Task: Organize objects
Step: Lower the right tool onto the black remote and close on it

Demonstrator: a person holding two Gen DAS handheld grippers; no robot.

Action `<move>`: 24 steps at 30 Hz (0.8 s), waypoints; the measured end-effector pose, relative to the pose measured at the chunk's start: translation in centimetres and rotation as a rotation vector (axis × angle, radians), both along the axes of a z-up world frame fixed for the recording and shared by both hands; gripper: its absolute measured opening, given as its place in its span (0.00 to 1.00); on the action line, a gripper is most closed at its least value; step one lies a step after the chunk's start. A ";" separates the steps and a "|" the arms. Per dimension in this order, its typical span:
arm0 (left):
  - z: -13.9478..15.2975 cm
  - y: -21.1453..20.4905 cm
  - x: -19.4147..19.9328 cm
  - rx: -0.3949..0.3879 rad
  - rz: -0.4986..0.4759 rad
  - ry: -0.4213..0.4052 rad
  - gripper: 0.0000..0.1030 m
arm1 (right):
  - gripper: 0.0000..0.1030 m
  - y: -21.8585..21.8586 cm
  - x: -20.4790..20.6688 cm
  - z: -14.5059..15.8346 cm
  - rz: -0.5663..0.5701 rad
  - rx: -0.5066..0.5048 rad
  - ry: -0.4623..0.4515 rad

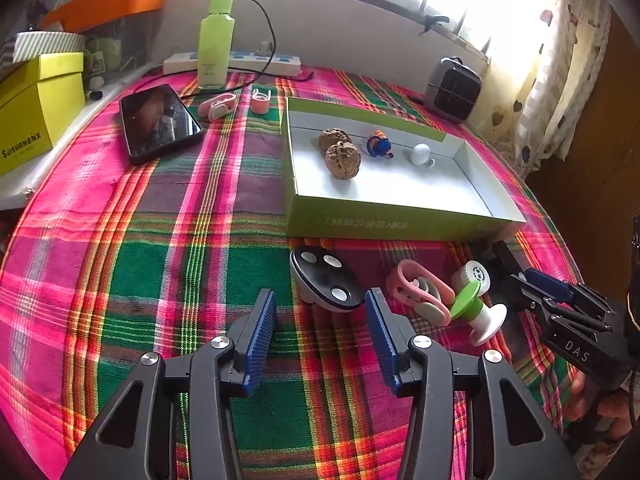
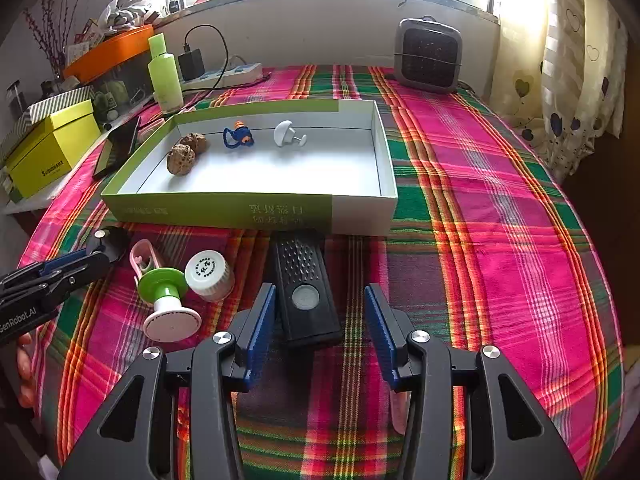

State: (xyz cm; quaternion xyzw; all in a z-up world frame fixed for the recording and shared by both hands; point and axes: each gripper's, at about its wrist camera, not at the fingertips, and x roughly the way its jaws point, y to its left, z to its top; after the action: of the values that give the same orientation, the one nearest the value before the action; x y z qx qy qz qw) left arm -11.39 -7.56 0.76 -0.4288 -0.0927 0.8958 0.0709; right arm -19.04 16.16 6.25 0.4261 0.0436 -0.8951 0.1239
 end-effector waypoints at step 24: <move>0.0 -0.2 -1.4 -0.003 0.000 -0.007 0.44 | 0.45 -0.7 -1.0 -0.7 0.095 -0.045 -0.022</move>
State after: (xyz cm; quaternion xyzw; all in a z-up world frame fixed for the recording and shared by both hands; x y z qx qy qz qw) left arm -12.76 -7.73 0.73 -0.4321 -0.0915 0.8944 0.0701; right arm -20.03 15.49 5.55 0.4306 0.0421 -0.8842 0.1761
